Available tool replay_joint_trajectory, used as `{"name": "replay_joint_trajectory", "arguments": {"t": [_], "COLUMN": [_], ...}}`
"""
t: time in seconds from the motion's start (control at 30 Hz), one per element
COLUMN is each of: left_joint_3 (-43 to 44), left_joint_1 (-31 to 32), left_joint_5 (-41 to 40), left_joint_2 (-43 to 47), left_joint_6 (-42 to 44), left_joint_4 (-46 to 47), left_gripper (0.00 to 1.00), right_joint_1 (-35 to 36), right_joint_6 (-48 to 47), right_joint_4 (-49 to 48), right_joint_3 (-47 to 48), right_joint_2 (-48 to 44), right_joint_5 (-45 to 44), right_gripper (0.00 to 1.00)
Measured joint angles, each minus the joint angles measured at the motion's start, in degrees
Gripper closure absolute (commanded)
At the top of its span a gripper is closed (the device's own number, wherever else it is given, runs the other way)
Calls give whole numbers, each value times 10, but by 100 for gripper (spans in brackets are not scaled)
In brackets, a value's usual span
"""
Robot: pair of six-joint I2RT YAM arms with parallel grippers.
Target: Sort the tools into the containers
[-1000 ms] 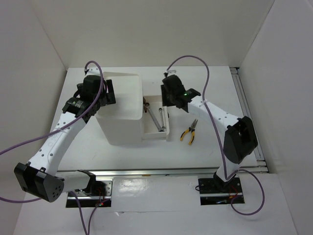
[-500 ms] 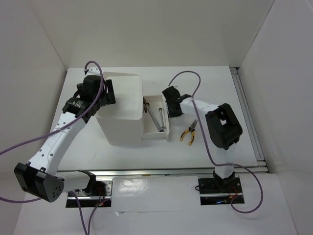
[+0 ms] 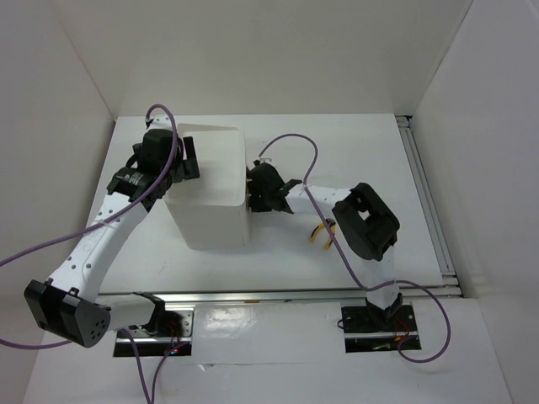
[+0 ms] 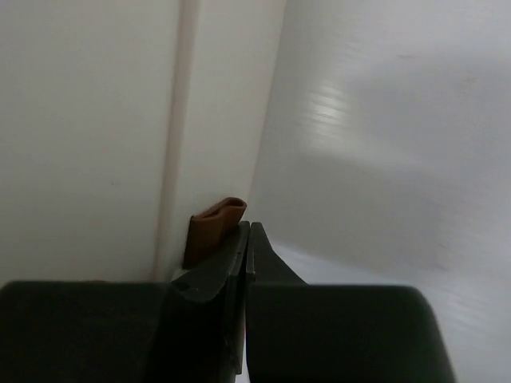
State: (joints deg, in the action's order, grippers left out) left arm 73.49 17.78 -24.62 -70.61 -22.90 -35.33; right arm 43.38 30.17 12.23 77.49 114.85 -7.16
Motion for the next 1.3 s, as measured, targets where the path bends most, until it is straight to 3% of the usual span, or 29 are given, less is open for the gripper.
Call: {"name": "replay_joint_trajectory", "arguments": {"t": [0.23,0.33,0.4,0.43,0.5,0.73,0.83,1.03,1.3], "left_joint_3": [0,-1,-1,-1,-1,-1,-1,-1,-1], "left_joint_1": [0,0,0,0,0,0,0,0,0], "left_joint_5": [7,9,9,9,9,9,9,13,21], "left_joint_2": [0,0,0,0,0,-1,-1,-1,-1], "left_joint_6": [0,0,0,0,0,0,0,0,0], "left_joint_4": [1,3,3,3,3,4,4,4,4], "left_gripper": [0,0,0,0,0,0,0,0,0], "right_joint_1": [-31,-49,-53,-53,-54,-79,-92,-92,-92], "right_joint_6": [82,88,84,77,61,46,63,108,139], "right_joint_4": [-191,-151,-107,-83,-43,81,105,165,158], "right_joint_3": [-156,-183,-183,-183,-182,-176,-214,-287,-294], "right_joint_2": [-35,-79,-118,-142,-197,-325,-346,-348,-289], "right_joint_5": [112,76,21,-9,-61,-174,-189,-192,-189], "right_gripper": [96,86,66,50,37,35,42,45,47]}}
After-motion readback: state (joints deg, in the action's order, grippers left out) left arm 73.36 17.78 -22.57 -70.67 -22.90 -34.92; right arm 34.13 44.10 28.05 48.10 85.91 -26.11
